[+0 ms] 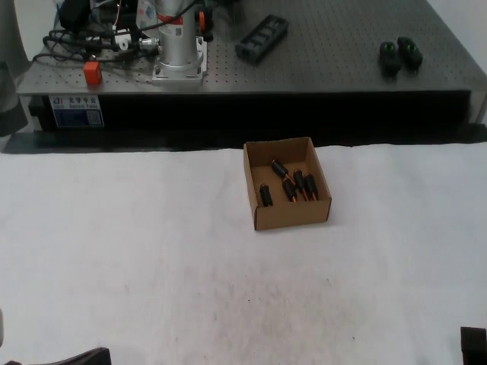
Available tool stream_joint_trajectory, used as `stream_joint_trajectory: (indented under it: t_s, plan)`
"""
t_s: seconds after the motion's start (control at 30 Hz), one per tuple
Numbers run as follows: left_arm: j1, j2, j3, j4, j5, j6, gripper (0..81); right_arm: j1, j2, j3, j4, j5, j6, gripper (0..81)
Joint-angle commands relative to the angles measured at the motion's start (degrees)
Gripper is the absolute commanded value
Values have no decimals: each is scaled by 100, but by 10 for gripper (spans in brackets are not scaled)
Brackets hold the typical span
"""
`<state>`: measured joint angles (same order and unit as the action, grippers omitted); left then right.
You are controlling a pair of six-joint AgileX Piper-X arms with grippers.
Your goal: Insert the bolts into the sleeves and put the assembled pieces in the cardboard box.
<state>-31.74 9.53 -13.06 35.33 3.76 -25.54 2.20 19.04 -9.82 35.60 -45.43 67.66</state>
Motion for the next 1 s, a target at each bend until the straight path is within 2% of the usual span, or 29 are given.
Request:
stream_joint_trajectory:
  t_s: [0.0,0.33,0.5,0.7,0.77,0.83,0.9,0.97]
  plan:
    - [7,-46,-13,-69,-62,69,6,-1,-26,-14,3,-314,531,44]
    - [7,-46,-13,-69,-62,69,6,-1,-26,-14,3,-585,1019,44]
    - [7,-46,-13,-69,-62,69,6,-1,-26,-14,3,-1564,1763,44]
    - [7,-46,-13,-69,-62,69,6,-1,-26,-14,3,-1563,1793,44]
    - [7,-46,-13,-69,-62,69,6,-1,-26,-14,-34,-1511,1438,44]
    - [7,-46,-13,-69,-62,69,6,-1,-26,-14,-202,-1388,650,44]
    - [7,-46,-13,-69,-62,69,6,-1,-26,-14,-570,-1141,-674,44]
    - [7,-45,-13,-69,-62,82,6,-1,-26,-14,-915,-676,-1600,44]
